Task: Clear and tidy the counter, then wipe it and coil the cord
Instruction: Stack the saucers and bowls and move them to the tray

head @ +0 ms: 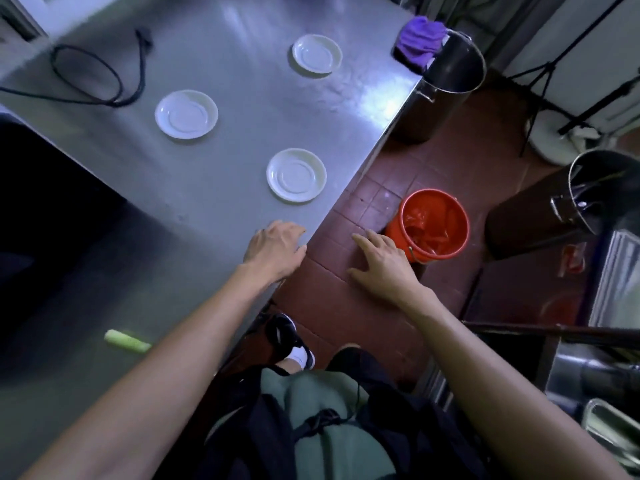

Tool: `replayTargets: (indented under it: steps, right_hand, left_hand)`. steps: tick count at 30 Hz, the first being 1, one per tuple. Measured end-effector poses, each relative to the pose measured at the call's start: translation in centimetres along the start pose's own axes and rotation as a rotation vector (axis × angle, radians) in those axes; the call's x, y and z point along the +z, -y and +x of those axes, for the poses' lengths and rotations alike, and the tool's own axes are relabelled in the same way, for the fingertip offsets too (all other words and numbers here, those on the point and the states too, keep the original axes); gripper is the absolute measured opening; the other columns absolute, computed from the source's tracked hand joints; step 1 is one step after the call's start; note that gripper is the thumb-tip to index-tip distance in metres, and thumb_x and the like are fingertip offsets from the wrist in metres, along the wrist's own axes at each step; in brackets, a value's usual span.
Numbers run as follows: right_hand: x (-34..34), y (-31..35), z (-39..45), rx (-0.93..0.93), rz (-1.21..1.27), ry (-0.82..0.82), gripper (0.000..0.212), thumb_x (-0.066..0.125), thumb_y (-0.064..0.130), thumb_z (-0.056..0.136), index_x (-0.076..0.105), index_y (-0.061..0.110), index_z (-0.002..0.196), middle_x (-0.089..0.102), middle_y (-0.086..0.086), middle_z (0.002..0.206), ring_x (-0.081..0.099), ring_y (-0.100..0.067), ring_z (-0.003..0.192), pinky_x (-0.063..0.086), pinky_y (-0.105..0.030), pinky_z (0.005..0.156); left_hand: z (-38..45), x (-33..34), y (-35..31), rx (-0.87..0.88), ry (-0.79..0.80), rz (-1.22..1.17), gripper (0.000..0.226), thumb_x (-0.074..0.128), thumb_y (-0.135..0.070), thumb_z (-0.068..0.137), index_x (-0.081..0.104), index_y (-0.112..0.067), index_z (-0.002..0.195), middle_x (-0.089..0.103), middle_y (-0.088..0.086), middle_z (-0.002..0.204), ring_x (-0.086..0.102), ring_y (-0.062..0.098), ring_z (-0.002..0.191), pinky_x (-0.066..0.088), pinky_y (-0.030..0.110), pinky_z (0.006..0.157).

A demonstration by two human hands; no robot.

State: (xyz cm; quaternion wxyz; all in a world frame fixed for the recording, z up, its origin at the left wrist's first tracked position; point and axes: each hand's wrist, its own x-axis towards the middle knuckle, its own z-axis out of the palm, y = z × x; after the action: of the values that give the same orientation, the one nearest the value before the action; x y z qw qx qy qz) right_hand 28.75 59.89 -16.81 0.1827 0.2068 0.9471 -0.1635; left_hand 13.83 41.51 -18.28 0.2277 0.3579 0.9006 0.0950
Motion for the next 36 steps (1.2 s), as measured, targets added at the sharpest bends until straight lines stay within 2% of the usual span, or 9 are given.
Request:
replayTargets:
  steps: [6, 10, 16, 22, 29, 36]
  right_hand:
    - [-3.1, 3.0, 7.0, -0.107, -0.03, 0.004, 0.085, 0.068, 0.048, 0.082, 0.026, 0.031, 0.153, 0.023, -0.005, 0.161, 0.02, -0.031, 0.148, 0.03, -0.054, 0.111]
    - [-3.3, 5.2, 12.7, -0.195, -0.12, 0.032, 0.094, 0.068, 0.055, 0.079, 0.016, 0.035, 0.154, 0.009, -0.005, 0.165, 0.011, -0.029, 0.15, 0.027, -0.053, 0.112]
    - [-3.1, 7.7, 20.9, -0.34, -0.295, 0.11, 0.114, 0.07, 0.071, 0.07, 0.002, 0.036, 0.155, -0.008, -0.005, 0.166, -0.007, -0.037, 0.151, 0.02, -0.06, 0.113]
    - [-2.7, 7.9, 25.8, -0.521, -0.381, 0.224, 0.125, 0.069, 0.076, 0.065, -0.009, 0.037, 0.155, -0.022, -0.004, 0.163, -0.02, -0.041, 0.149, 0.005, -0.072, 0.114]
    - [-4.3, 9.2, 30.4, -0.689, -0.413, 0.216, 0.118, 0.069, 0.075, 0.058, 0.008, 0.037, 0.152, 0.002, -0.006, 0.162, 0.003, -0.041, 0.147, 0.025, -0.065, 0.108]
    - [-6.8, 11.6, 35.9, -0.706, -0.373, 0.196, 0.115, 0.07, 0.072, 0.058, 0.012, 0.038, 0.151, 0.008, -0.005, 0.16, 0.007, -0.04, 0.146, 0.027, -0.062, 0.106]
  left_hand:
    - [2.4, -3.4, 3.2, -0.108, -0.048, -0.004, 0.048, 0.049, -0.039, 0.098, 0.048, -0.021, 0.143, 0.048, 0.0, 0.148, 0.039, 0.022, 0.138, 0.037, 0.042, 0.108]
    - [3.9, -4.2, 4.7, -0.171, -0.06, -0.04, 0.048, 0.049, -0.038, 0.099, 0.048, -0.021, 0.144, 0.048, 0.0, 0.149, 0.04, 0.023, 0.137, 0.037, 0.041, 0.11]
    - [6.6, -4.6, 7.0, -0.299, -0.098, -0.091, 0.045, 0.052, -0.037, 0.097, 0.053, -0.022, 0.139, 0.053, -0.001, 0.143, 0.046, 0.024, 0.132, 0.041, 0.041, 0.105]
    - [9.0, -5.1, 8.3, -0.455, -0.149, -0.144, 0.038, 0.061, -0.033, 0.091, 0.064, -0.019, 0.126, 0.064, 0.001, 0.13, 0.056, 0.028, 0.12, 0.049, 0.043, 0.098]
    - [11.6, -5.6, 9.5, -0.599, -0.168, -0.233, 0.039, 0.06, -0.032, 0.091, 0.063, -0.018, 0.127, 0.064, 0.003, 0.129, 0.056, 0.03, 0.118, 0.047, 0.047, 0.1]
    - [13.2, -6.4, 10.5, -0.693, -0.217, -0.268, 0.04, 0.06, -0.031, 0.092, 0.061, -0.018, 0.129, 0.064, 0.003, 0.13, 0.054, 0.03, 0.121, 0.047, 0.047, 0.1]
